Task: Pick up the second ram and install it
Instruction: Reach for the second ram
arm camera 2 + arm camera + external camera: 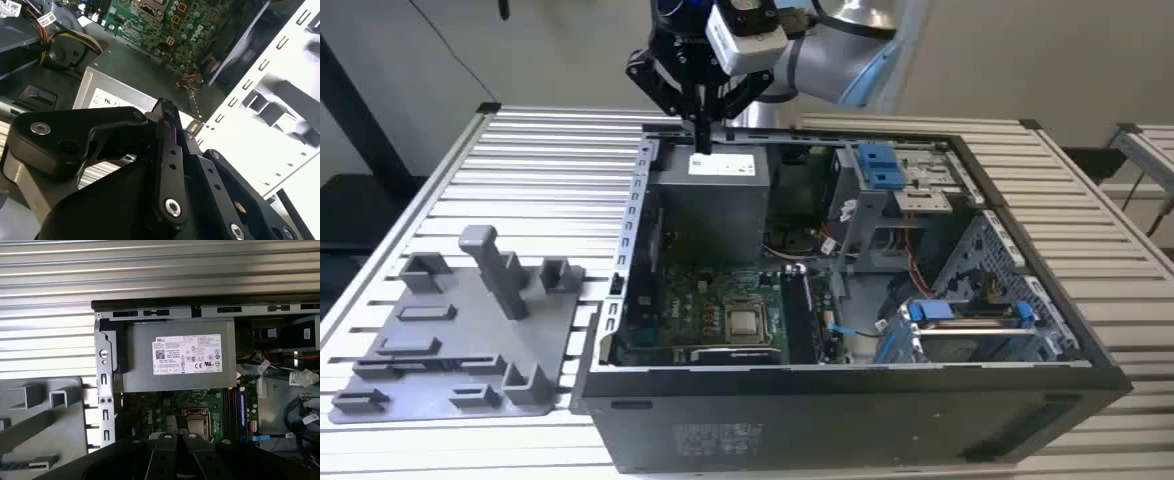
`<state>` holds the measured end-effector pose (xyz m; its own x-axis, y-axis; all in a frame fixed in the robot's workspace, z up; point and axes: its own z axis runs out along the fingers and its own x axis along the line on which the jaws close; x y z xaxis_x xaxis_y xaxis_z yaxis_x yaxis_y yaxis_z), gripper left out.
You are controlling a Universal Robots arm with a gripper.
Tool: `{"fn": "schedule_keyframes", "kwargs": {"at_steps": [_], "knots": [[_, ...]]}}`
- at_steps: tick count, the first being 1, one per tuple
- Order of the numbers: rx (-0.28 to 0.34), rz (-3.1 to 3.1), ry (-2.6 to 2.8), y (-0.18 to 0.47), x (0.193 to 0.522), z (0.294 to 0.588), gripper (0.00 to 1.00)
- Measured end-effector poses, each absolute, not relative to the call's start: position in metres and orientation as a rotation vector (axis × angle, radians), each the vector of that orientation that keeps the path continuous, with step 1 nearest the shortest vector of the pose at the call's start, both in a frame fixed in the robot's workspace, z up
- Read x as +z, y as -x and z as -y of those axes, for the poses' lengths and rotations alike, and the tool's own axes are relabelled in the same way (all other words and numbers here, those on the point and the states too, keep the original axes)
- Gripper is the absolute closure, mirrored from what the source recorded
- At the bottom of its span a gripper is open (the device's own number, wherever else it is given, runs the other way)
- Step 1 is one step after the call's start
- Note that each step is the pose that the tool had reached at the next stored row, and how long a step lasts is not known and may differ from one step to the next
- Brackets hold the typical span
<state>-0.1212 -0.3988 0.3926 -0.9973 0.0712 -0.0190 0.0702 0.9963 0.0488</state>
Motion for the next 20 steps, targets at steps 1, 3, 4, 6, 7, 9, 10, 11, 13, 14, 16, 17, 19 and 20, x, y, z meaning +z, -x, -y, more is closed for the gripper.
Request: {"fn": "schedule_keyframes", "kwargs": {"at_steps": [1, 3, 4, 6, 7, 9, 10, 11, 13, 14, 16, 17, 19, 20], "knots": [[0.075, -3.118, -0.11, 0.121, 0.393, 0.399, 0.89], [0.075, -3.118, -0.11, 0.121, 0.393, 0.399, 0.89], [0.075, -3.118, -0.11, 0.121, 0.393, 0.399, 0.89], [0.075, -3.118, -0.11, 0.121, 0.393, 0.399, 0.89], [0.075, -3.118, -0.11, 0.121, 0.393, 0.399, 0.89], [0.075, -3.118, -0.11, 0.122, 0.393, 0.399, 0.89], [0.075, -3.118, -0.111, 0.122, 0.393, 0.399, 0.89], [0.075, -3.118, -0.111, 0.123, 0.393, 0.399, 0.89], [0.075, -3.118, -0.11, 0.125, 0.392, 0.399, 0.89], [0.075, -3.118, -0.11, 0.125, 0.392, 0.399, 0.89], [0.075, -3.119, -0.11, 0.128, 0.393, 0.399, 0.89], [0.076, -3.119, -0.11, 0.129, 0.392, 0.399, 0.89], [0.076, -3.119, -0.11, 0.13, 0.392, 0.399, 0.89], [0.076, -3.119, -0.111, 0.131, 0.392, 0.399, 0.89]]}}
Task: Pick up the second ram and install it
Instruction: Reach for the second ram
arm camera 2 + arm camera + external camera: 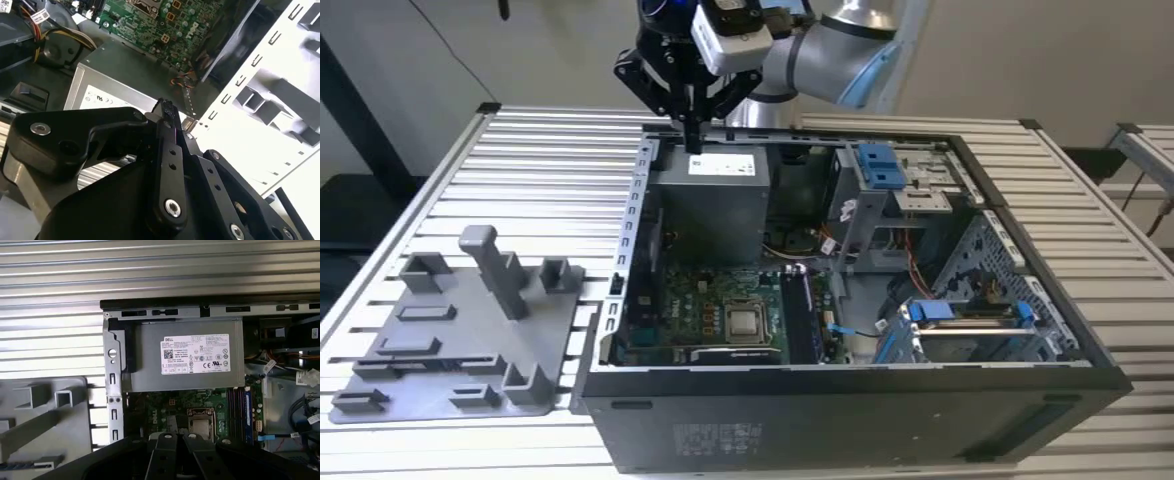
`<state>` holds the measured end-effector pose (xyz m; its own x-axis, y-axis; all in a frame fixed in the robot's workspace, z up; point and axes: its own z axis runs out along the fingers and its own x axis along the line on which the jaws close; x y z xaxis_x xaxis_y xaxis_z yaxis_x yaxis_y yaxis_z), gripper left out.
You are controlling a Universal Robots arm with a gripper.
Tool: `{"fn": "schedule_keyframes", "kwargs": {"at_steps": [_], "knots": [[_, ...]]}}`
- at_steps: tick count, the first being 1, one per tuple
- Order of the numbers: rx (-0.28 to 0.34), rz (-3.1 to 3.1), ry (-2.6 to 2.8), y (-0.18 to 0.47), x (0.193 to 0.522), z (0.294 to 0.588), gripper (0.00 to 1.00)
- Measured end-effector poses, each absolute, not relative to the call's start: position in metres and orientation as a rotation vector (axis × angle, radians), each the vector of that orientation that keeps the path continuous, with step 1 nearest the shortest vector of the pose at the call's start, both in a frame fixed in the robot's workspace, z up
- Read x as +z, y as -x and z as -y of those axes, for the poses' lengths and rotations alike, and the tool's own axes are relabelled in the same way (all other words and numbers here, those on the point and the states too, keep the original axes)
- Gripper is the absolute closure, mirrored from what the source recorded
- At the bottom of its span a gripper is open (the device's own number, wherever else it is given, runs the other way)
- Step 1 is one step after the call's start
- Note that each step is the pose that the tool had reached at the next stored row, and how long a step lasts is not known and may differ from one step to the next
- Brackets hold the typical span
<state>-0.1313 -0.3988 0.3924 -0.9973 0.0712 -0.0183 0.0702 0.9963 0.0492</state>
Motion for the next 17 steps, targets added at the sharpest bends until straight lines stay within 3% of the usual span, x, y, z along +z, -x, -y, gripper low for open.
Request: {"fn": "schedule_keyframes", "kwargs": {"at_steps": [17], "knots": [[0.076, -3.119, -0.11, 0.148, 0.392, 0.399, 0.89]]}}
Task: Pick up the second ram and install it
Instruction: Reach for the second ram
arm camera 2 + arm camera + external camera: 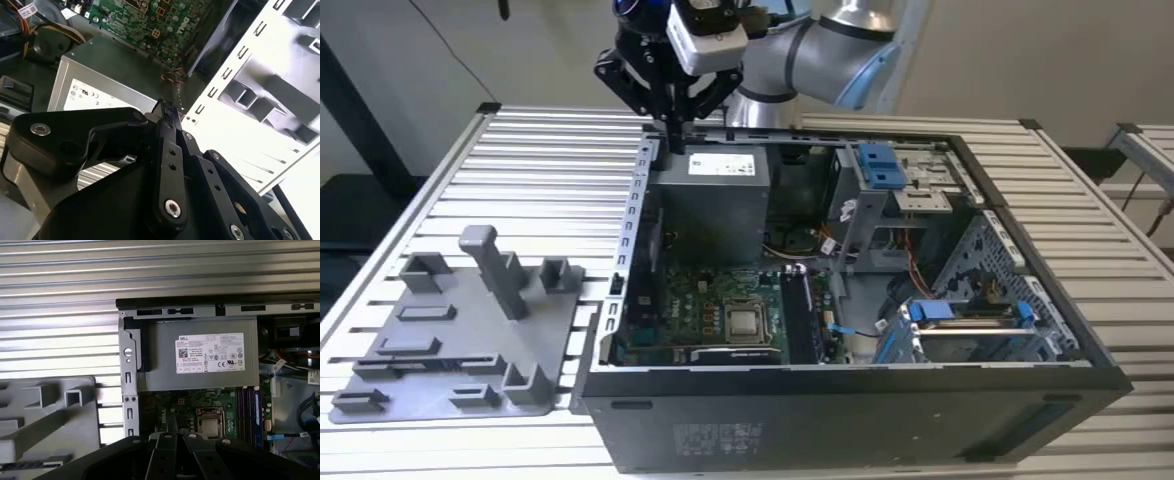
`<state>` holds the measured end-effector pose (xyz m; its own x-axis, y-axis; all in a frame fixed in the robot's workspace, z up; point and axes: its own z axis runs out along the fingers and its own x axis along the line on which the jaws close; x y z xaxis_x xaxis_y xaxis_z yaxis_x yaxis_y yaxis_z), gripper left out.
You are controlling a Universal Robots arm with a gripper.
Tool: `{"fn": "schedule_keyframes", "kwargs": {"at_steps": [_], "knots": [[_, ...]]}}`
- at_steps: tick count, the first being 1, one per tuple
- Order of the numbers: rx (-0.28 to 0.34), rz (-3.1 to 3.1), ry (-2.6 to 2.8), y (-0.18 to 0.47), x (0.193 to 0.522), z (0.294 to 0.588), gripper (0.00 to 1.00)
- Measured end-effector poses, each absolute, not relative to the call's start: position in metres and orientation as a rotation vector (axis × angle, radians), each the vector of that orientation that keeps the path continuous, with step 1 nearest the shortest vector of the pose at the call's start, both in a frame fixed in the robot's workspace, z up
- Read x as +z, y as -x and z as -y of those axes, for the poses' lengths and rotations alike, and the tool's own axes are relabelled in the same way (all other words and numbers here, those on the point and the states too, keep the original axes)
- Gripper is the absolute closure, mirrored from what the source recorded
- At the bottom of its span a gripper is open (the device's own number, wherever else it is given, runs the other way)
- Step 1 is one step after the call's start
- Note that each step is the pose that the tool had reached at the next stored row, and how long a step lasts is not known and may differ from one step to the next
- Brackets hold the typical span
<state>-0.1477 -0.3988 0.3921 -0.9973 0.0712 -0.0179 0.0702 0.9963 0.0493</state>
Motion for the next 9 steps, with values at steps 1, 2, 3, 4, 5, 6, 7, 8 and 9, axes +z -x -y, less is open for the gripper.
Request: {"fn": "schedule_keyframes", "kwargs": {"at_steps": [1, 2, 3, 4, 5, 6, 7, 8, 9], "knots": [[0.076, -3.119, -0.11, 0.1485, 0.392, 0.3988, 0.89], [0.076, -3.119, -0.111, 0.1493, 0.3921, 0.3988, 0.89], [0.076, -3.119, -0.11, 0.1501, 0.392, 0.3988, 0.89], [0.076, -3.119, -0.111, 0.1509, 0.3919, 0.3988, 0.89], [0.076, -3.119, -0.11, 0.1516, 0.3918, 0.3988, 0.89], [0.076, -3.119, -0.11, 0.1524, 0.3918, 0.3988, 0.89], [0.076, -3.119, -0.11, 0.153, 0.3917, 0.3988, 0.89], [0.076, -3.119, -0.11, 0.1538, 0.3916, 0.3988, 0.89], [0.076, -3.119, -0.11, 0.1545, 0.3915, 0.3988, 0.89]]}}
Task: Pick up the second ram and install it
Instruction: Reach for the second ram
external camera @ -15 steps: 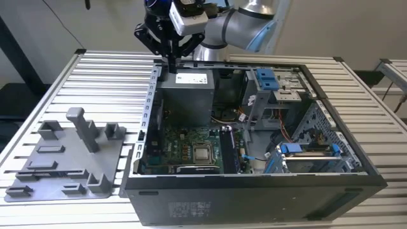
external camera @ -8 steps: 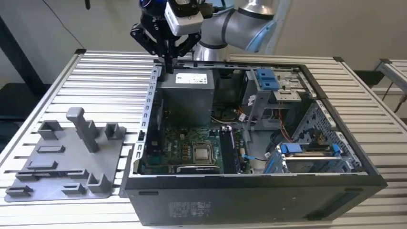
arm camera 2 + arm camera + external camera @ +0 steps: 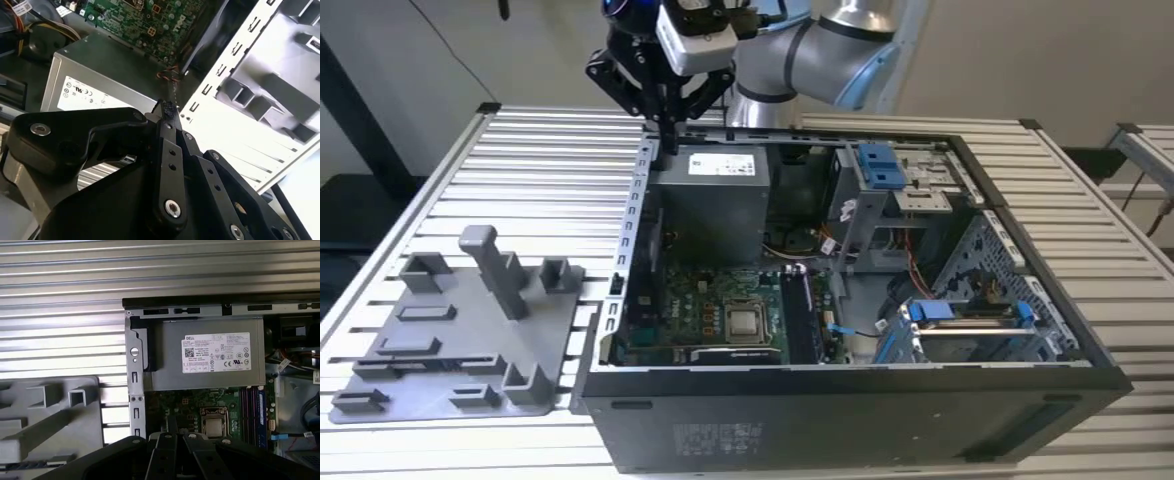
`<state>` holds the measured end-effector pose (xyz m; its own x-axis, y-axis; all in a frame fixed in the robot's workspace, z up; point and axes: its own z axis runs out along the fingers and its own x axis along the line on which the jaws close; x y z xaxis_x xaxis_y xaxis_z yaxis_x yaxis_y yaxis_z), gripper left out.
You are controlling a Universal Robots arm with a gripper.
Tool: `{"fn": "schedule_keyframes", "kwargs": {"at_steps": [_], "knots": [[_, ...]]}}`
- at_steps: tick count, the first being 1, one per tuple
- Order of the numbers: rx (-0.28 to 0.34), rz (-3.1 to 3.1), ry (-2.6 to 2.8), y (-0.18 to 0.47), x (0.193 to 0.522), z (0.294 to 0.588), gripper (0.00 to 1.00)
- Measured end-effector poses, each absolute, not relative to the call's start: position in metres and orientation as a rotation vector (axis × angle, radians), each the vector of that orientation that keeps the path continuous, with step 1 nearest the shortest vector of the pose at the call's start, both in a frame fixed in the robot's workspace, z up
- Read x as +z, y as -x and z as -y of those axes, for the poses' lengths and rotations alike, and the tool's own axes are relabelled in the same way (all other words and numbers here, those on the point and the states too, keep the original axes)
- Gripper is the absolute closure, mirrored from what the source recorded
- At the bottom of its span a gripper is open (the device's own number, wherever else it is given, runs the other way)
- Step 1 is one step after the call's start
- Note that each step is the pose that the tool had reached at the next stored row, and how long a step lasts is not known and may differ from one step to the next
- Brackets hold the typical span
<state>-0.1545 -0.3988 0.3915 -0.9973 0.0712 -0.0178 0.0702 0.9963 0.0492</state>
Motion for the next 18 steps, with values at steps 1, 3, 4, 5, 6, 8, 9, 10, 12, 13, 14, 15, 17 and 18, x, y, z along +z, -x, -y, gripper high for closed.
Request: {"fn": "schedule_keyframes", "kwargs": {"at_steps": [1, 3, 4, 5, 6, 8, 9, 10, 12, 13, 14, 15, 17, 18], "knots": [[0.076, -3.119, -0.11, 0.1552, 0.3914, 0.3988, 0.89], [0.076, -3.119, -0.11, 0.1562, 0.3912, 0.3988, 0.89], [0.076, -3.119, -0.11, 0.1567, 0.391, 0.3988, 0.89], [0.076, -3.119, -0.11, 0.1573, 0.3909, 0.3988, 0.89], [0.076, -3.119, -0.11, 0.1578, 0.3908, 0.3988, 0.89], [0.076, -3.119, -0.11, 0.1588, 0.3905, 0.3988, 0.89], [0.076, -3.119, -0.11, 0.1593, 0.3904, 0.3988, 0.89], [0.076, -3.119, -0.11, 0.1598, 0.3902, 0.3988, 0.89], [0.076, -3.119, -0.11, 0.161, 0.3899, 0.3988, 0.89], [0.076, -3.119, -0.11, 0.1616, 0.3897, 0.3988, 0.89], [0.076, -3.119, -0.111, 0.1622, 0.3895, 0.3988, 0.89], [0.076, -3.119, -0.11, 0.1627, 0.3893, 0.3988, 0.89], [0.076, -3.119, -0.11, 0.1637, 0.389, 0.3988, 0.89], [0.076, -3.119, -0.11, 0.1642, 0.3888, 0.3988, 0.89]]}}
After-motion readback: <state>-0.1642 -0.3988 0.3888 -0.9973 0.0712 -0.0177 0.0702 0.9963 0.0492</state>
